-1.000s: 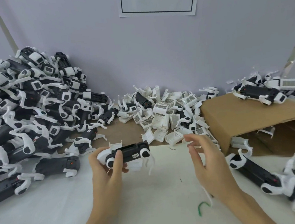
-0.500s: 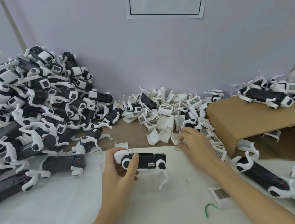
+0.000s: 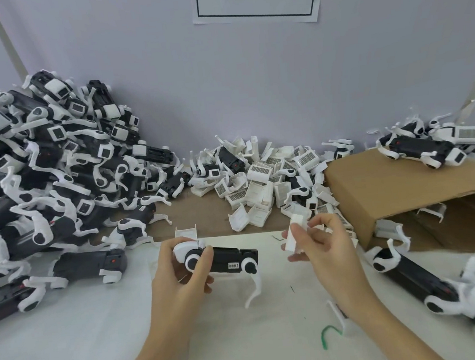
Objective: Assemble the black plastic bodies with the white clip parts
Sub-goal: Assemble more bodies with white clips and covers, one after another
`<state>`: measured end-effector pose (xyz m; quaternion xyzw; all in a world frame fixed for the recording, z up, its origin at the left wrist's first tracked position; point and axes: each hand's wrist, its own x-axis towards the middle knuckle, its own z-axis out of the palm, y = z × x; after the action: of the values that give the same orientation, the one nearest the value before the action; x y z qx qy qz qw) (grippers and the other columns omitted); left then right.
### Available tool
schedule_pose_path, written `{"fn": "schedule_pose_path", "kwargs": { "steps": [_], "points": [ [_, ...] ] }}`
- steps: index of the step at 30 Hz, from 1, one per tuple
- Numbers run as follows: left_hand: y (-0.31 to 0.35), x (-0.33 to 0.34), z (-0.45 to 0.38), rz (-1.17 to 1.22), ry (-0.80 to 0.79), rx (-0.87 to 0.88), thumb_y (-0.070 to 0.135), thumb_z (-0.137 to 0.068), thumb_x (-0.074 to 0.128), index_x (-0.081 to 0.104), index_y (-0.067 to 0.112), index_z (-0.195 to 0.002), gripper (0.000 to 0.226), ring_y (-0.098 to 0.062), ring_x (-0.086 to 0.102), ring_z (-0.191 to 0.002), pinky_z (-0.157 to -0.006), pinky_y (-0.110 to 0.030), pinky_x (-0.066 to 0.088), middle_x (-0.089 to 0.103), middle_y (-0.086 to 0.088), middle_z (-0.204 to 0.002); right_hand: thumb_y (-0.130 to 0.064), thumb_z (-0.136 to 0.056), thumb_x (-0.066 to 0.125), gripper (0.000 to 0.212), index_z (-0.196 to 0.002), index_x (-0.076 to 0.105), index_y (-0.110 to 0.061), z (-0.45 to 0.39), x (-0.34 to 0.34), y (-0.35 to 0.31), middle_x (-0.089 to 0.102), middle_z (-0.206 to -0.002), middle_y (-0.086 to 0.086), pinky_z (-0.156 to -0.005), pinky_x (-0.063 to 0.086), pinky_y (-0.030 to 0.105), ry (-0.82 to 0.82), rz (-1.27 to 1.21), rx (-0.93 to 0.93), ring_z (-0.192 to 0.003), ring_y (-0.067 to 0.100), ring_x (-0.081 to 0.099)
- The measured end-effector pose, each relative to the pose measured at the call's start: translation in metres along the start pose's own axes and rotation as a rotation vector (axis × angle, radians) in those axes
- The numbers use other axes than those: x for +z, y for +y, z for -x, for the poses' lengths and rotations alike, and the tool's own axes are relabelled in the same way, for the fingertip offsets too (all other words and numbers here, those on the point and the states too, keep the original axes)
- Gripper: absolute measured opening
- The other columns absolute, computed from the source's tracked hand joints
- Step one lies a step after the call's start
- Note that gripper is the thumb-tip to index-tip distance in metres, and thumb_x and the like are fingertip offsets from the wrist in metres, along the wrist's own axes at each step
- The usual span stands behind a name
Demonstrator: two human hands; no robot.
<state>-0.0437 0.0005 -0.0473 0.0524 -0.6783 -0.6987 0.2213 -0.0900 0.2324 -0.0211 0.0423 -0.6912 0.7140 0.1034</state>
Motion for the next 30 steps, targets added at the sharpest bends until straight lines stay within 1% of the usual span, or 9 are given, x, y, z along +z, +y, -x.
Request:
{"fn": "schedule_pose_path", "kwargs": {
  "steps": [5, 8, 10, 12, 15, 18, 21, 26, 30],
  "points": [
    [-0.001, 0.000, 0.000, -0.021, -0.012, 0.018, 0.037, -0.090, 0.081, 0.063, 0.028, -0.113, 0.031, -0.027, 0.071, -0.070, -0.061, -0.032, 0.058, 0.070, -0.004, -0.085, -0.052, -0.073, 0.081, 0.050, -0.107, 0.070, -0.018, 0.007, 0.004, 0.000, 0.067, -0.074, -0.002, -0.065, 0.049, 0.023, -0.065, -0.021, 0.159, -0.061, 0.013, 0.057],
    [0.001, 0.000, 0.001, -0.038, -0.048, 0.035, 0.028, -0.096, 0.079, 0.061, 0.031, -0.113, 0.025, -0.026, 0.071, -0.071, -0.062, -0.030, 0.059, 0.071, -0.003, -0.086, -0.033, -0.089, 0.077, 0.032, -0.108, 0.066, -0.009, 0.012, 0.006, -0.004, 0.076, -0.087, 0.008, -0.061, 0.059, 0.029, -0.096, -0.078, 0.098, -0.076, 0.021, 0.076],
    [0.004, 0.002, 0.005, -0.043, -0.120, 0.046, 0.036, -0.092, 0.078, 0.060, 0.034, -0.114, 0.029, -0.025, 0.070, -0.074, -0.064, -0.025, 0.058, 0.070, -0.004, -0.088, -0.022, -0.096, 0.073, 0.017, -0.106, 0.063, -0.013, 0.016, 0.009, -0.008, 0.075, -0.080, 0.006, -0.052, 0.054, 0.029, -0.087, -0.025, 0.040, -0.068, 0.022, 0.072],
    [0.009, 0.003, 0.010, -0.049, -0.220, 0.064, 0.048, -0.085, 0.075, 0.058, 0.038, -0.115, 0.036, -0.025, 0.069, -0.081, -0.068, -0.022, 0.057, 0.067, -0.004, -0.091, -0.033, -0.101, 0.066, 0.012, -0.105, 0.063, -0.022, 0.018, 0.009, -0.011, 0.067, -0.071, -0.008, -0.059, 0.048, 0.026, -0.080, 0.144, -0.049, -0.064, 0.012, 0.060],
    [0.012, 0.004, 0.015, -0.096, -0.329, 0.114, 0.054, -0.082, 0.075, 0.053, 0.046, -0.121, 0.046, -0.019, 0.068, -0.086, -0.079, -0.027, 0.058, 0.066, 0.005, -0.093, -0.062, -0.101, 0.050, 0.030, -0.120, 0.055, -0.038, 0.025, 0.008, -0.018, 0.060, -0.082, -0.023, -0.077, 0.042, 0.018, -0.245, 0.250, -0.076, -0.077, -0.001, 0.056],
    [0.014, 0.004, 0.017, -0.138, -0.382, 0.176, 0.037, -0.084, 0.077, 0.050, 0.051, -0.120, 0.047, -0.004, 0.065, -0.084, -0.076, -0.012, 0.049, 0.068, 0.014, -0.093, -0.061, -0.098, 0.048, 0.038, -0.128, 0.050, -0.038, 0.037, 0.015, -0.022, 0.059, -0.101, -0.022, -0.085, 0.042, 0.017, -0.342, 0.413, -0.227, -0.102, 0.003, 0.059],
    [0.014, 0.003, 0.018, -0.158, -0.427, 0.213, 0.041, -0.075, 0.075, 0.050, 0.052, -0.119, 0.052, -0.008, 0.067, -0.095, -0.082, -0.013, 0.050, 0.067, 0.020, -0.108, -0.065, -0.091, 0.056, 0.053, -0.136, 0.054, -0.036, 0.041, 0.025, -0.023, 0.053, -0.116, -0.017, -0.096, 0.042, 0.023, -0.317, 0.636, -0.416, -0.117, 0.005, 0.050],
    [0.010, 0.000, 0.018, -0.222, -0.471, 0.288, 0.044, -0.073, 0.076, 0.048, 0.056, -0.121, 0.057, -0.009, 0.065, -0.104, -0.086, -0.016, 0.052, 0.063, 0.023, -0.115, -0.072, -0.091, 0.050, 0.076, -0.157, 0.034, -0.039, 0.042, 0.021, -0.020, 0.039, -0.129, -0.021, -0.106, 0.036, 0.021, -0.479, 0.830, -0.442, -0.125, -0.001, 0.034],
    [0.004, 0.000, 0.016, -0.251, -0.466, 0.328, 0.043, -0.076, 0.075, 0.046, 0.058, -0.123, 0.057, -0.010, 0.065, -0.105, -0.087, -0.016, 0.052, 0.063, 0.022, -0.116, -0.053, -0.092, 0.050, 0.074, -0.159, 0.028, -0.033, 0.046, 0.020, -0.021, 0.043, -0.131, -0.022, -0.099, 0.032, 0.019, -0.522, 0.966, -0.553, -0.109, -0.007, 0.031]
  ]
}}
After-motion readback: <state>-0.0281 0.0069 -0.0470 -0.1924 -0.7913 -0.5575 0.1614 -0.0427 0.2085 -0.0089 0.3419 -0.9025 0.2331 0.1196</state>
